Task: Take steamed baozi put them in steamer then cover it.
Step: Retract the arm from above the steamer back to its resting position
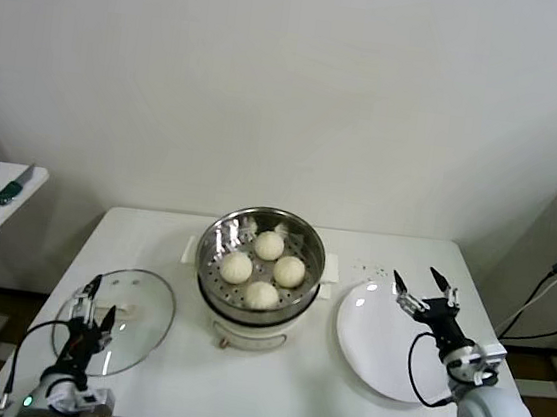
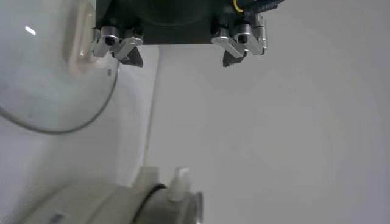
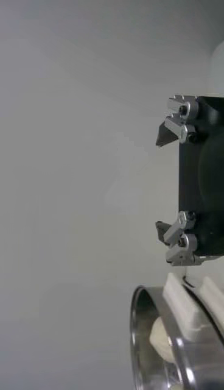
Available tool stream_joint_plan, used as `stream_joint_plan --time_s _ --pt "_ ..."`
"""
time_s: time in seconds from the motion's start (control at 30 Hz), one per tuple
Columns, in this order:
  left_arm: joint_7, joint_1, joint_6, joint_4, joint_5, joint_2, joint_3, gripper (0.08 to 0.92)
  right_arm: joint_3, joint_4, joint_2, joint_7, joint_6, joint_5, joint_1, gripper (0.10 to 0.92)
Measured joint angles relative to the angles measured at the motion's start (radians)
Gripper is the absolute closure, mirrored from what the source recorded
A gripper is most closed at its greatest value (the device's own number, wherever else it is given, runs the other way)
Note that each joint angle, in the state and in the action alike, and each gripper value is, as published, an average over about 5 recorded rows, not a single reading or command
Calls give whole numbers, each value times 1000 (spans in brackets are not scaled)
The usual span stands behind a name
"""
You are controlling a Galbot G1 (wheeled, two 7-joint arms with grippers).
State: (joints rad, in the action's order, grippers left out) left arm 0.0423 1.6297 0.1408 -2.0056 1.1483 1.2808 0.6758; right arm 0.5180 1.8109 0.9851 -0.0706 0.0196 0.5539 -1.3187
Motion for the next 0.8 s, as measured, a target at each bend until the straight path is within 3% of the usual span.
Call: stream_joint_plan --time_s 0.8 --pt "-87 -215 9 354 219 44 -41 177 36 -5 84 -27 8 -101 -60 203"
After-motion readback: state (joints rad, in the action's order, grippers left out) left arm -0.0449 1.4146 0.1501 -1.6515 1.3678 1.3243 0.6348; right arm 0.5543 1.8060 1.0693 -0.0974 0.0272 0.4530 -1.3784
